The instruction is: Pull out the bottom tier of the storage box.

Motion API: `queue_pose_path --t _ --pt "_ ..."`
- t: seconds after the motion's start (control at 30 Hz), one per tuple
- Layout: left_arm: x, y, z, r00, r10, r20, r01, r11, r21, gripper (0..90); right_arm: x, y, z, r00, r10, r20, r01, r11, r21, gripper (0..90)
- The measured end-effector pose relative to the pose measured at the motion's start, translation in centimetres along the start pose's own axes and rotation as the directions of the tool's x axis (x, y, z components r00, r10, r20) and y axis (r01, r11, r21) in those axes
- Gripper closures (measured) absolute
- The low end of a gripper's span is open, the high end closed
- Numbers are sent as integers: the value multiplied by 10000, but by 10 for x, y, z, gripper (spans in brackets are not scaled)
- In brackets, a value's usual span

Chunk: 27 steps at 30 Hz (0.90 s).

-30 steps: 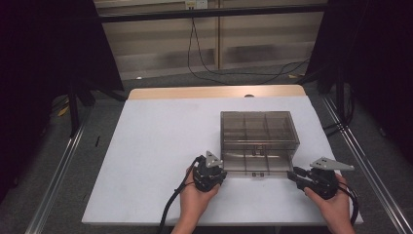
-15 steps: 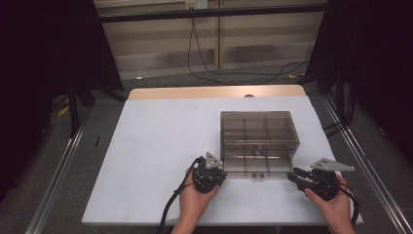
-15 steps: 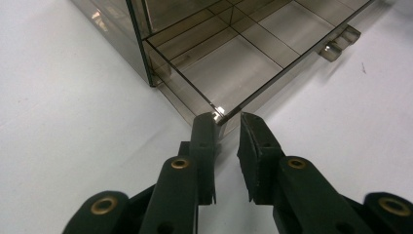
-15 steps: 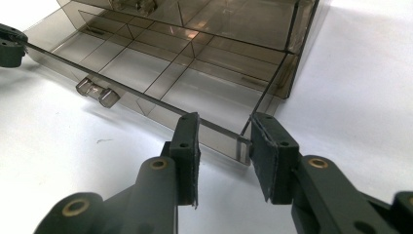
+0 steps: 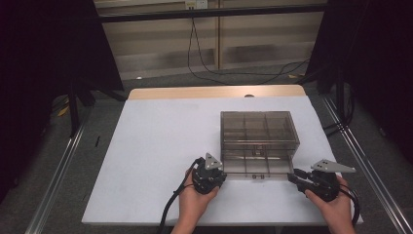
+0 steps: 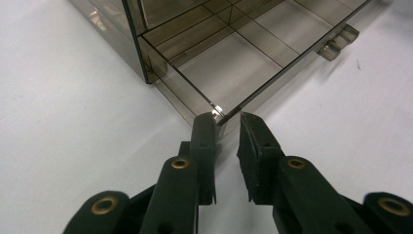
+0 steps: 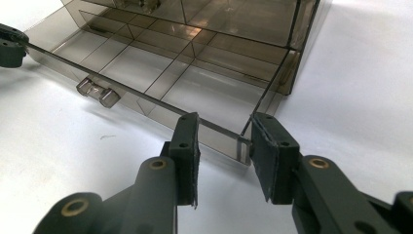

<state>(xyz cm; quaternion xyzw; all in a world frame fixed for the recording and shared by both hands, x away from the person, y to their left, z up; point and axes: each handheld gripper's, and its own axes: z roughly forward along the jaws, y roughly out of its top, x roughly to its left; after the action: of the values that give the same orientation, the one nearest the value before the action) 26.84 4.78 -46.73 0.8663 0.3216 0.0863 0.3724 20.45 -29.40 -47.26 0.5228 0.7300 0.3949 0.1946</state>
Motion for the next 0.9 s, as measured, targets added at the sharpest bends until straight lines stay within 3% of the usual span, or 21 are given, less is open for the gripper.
queue_pose_path --t 0.9 --pt "-4 -5 -2 9999 1 153 0 10000 -26 776 1 -3 -3 10000 -44 -39 44 10000 50 637"
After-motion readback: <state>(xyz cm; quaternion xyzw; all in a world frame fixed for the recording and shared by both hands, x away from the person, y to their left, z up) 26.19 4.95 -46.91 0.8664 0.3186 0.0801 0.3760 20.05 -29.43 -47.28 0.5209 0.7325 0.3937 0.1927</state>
